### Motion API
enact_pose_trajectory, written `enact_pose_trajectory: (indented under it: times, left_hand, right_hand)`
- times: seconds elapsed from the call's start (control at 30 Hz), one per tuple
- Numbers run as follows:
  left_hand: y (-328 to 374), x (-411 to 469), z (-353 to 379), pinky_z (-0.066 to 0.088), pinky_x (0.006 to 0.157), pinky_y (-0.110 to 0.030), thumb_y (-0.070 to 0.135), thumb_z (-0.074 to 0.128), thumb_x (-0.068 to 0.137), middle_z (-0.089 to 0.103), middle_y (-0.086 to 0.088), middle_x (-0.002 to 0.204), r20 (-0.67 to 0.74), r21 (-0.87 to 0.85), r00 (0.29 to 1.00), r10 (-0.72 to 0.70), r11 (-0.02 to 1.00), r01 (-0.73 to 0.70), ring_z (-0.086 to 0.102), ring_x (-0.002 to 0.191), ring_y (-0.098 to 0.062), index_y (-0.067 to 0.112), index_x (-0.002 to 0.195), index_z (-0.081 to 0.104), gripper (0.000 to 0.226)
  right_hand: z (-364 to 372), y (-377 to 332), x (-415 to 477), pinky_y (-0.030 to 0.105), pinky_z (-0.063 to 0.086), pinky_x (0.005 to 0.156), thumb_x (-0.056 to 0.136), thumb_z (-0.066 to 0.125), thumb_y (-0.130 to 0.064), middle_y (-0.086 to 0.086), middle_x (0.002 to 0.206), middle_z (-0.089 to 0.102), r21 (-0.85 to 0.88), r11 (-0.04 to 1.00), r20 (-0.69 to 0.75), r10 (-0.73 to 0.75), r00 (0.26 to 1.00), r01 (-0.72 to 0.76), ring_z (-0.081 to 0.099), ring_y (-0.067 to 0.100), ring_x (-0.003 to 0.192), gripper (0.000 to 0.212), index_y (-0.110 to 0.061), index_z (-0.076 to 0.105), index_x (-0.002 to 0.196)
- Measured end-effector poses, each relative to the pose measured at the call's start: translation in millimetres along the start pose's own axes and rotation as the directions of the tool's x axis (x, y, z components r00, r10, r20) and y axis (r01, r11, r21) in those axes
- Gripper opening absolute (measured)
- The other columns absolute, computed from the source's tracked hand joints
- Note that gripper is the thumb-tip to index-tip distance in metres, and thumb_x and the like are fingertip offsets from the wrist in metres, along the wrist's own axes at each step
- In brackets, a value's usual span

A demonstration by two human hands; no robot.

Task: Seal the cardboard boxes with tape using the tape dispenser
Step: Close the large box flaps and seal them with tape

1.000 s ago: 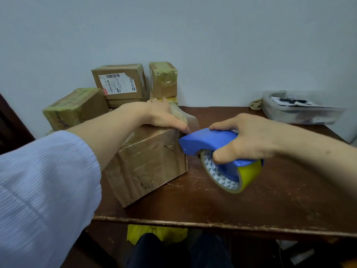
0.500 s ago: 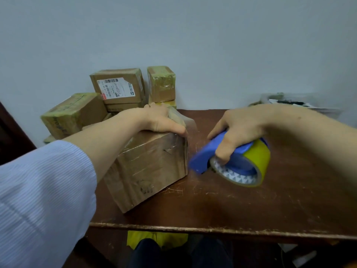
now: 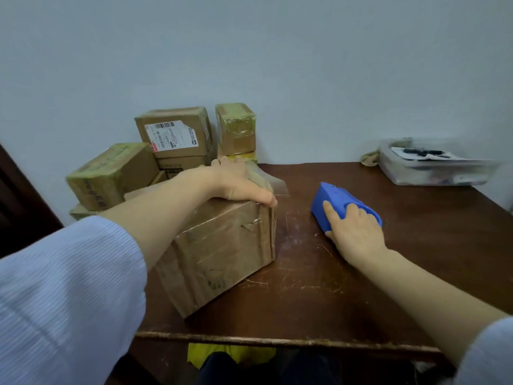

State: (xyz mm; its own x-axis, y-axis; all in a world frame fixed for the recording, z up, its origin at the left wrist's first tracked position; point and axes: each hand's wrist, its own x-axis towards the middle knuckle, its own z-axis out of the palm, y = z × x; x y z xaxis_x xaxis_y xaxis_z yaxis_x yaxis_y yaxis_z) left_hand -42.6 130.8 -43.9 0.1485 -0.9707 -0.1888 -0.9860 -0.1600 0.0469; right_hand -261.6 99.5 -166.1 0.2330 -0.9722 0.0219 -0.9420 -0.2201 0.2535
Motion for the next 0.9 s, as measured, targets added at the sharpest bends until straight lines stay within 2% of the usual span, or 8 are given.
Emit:
enact_pose_trajectory:
  times: [0.07,0.13,0.23,0.33,0.5,0.6,0.77,0.9]
  left_hand:
    - [-1.8,-3.4,-3.1,0.023,0.112,-0.043,0.089,0.054,0.054,0.015,-0.015,0.157,0.039,-0.04,0.999,0.027,0.999,-0.025,0.017,0.143,-0.034,0.013,0.153,0.011,0.132]
    - [-7.4,-6.6,-8.5,0.02,0.116,-0.043,0.095,0.042,0.049,0.016,-0.011,0.158,0.07,-0.125,0.996,0.061,0.991,-0.052,0.018,0.144,-0.03,0.016,0.152,0.021,0.131]
    - [-16.8,-9.6,-11.8,0.024,0.114,-0.036,0.083,0.036,0.076,0.036,-0.003,0.152,0.057,-0.32,0.997,0.044,0.947,-0.024,0.035,0.137,-0.024,0.028,0.139,0.047,0.085]
    - [-23.7,-11.6,-10.7,0.03,0.105,-0.029,0.058,0.041,0.094,0.041,-0.007,0.148,-0.018,-0.338,1.0,-0.012,0.941,0.005,0.039,0.134,-0.024,0.017,0.142,0.044,0.063]
    - [-59.6,-20.4,-6.6,0.042,0.097,-0.034,0.059,0.06,0.083,0.055,-0.013,0.132,-0.1,-0.516,0.973,-0.208,0.847,0.129,0.052,0.12,-0.028,0.004,0.133,0.052,0.075]
    - [-78.3,-24.0,5.2,0.046,0.088,-0.033,0.049,0.07,0.08,0.065,-0.003,0.095,-0.121,-0.688,0.95,-0.289,0.714,0.129,0.059,0.099,-0.023,0.012,0.087,0.065,0.038]
    - [-93.2,-24.4,18.1,0.053,0.092,-0.039,0.038,0.085,0.062,0.068,-0.009,0.114,-0.102,-0.87,0.936,-0.338,0.486,0.081,0.066,0.099,-0.023,0.005,0.126,0.06,0.076]
    - [-95.5,-28.6,22.4,0.055,0.057,-0.017,0.028,0.074,0.08,0.075,-0.002,0.081,-0.042,-0.9,0.97,-0.238,0.431,0.067,0.07,0.062,-0.009,0.019,0.097,0.073,0.019]
  right_hand:
    - [-7.3,-3.4,-5.1,0.049,0.022,0.111,0.099,0.045,-0.036,0.03,0.148,0.021,0.011,1.0,-0.095,-0.018,0.995,0.019,0.025,0.043,0.137,0.061,-0.022,0.017,0.151]
    - [-21.2,-17.4,-20.9,0.047,0.026,0.112,0.095,0.056,-0.025,0.025,0.15,0.028,0.306,0.94,-0.392,-0.018,0.92,0.149,0.03,0.039,0.137,0.052,-0.017,0.04,0.144]
    - [-55.9,-53.2,-68.9,0.012,0.016,0.108,0.101,0.038,-0.026,-0.01,0.148,0.035,0.859,0.421,-0.342,0.051,0.938,0.29,0.027,-0.002,0.134,0.043,-0.02,0.039,0.144]
    - [-70.3,-85.9,-83.0,0.008,0.006,0.105,0.101,0.031,-0.039,-0.024,0.151,0.019,0.961,0.122,-0.241,-0.076,0.968,0.249,0.012,-0.014,0.133,0.052,-0.028,0.02,0.151]
    - [-82.6,-106.9,-43.0,0.028,0.009,0.119,0.1,0.031,-0.044,-0.009,0.158,0.019,0.974,0.058,-0.217,-0.072,0.974,0.221,0.015,0.005,0.144,0.057,-0.022,0.021,0.152]
    - [-85.1,-113.2,-33.0,0.037,0.021,0.118,0.094,0.04,-0.056,-0.011,0.155,0.028,0.978,-0.029,-0.209,-0.057,0.976,0.207,0.023,0.006,0.142,0.064,-0.029,0.026,0.15]
    - [-74.2,-112.9,-33.6,0.027,0.024,0.114,0.089,0.054,-0.053,-0.018,0.15,0.034,0.968,-0.151,-0.202,0.014,0.979,0.202,0.03,-0.003,0.134,0.062,-0.037,0.033,0.145]
    - [-60.0,-114.0,-30.7,0.035,0.027,0.116,0.093,0.045,-0.054,-0.019,0.144,0.043,0.95,-0.28,-0.127,0.061,0.99,0.14,0.037,0.0,0.134,0.048,-0.04,0.041,0.139]
